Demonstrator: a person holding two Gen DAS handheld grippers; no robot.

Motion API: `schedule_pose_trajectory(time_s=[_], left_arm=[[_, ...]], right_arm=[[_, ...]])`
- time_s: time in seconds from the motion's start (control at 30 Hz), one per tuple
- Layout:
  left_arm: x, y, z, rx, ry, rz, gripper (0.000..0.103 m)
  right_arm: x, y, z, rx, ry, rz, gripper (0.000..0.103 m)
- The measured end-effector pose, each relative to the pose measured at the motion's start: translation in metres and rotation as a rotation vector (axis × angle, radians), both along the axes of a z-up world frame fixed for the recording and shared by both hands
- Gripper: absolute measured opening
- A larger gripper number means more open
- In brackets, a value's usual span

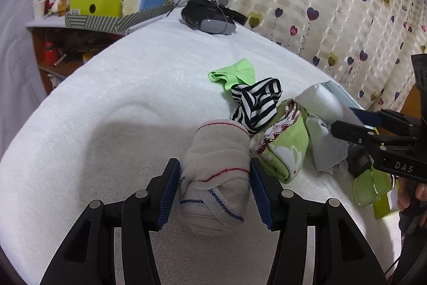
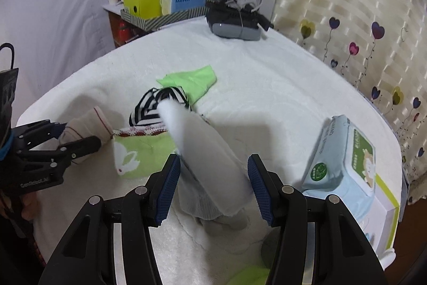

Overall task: Organize soft objects
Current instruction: 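Grasp the striped bandage roll with the left tool while the right tool grasps the white towel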

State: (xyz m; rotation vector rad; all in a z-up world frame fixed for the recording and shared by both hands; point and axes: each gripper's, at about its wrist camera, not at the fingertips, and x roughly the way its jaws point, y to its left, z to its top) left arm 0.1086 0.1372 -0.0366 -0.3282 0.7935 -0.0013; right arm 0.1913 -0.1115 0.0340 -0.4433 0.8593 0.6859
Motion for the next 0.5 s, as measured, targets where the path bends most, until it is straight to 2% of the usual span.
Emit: schedule_pose_trajectory(time_s=[0.23,0.5], left_arm=[[-0.002,-0.001,0.001,-0.002,-0.01,-0.007,0.046],[-0.012,0.0,0.013,0.023,-0.06,0.016,0.045]], right_arm=[[-0.003,-0.008,0.006,0.043,-0.013,-0.026,0.021],[-0.018,-0.016,0.023,0.097,-0.058,-0.029,0.02]])
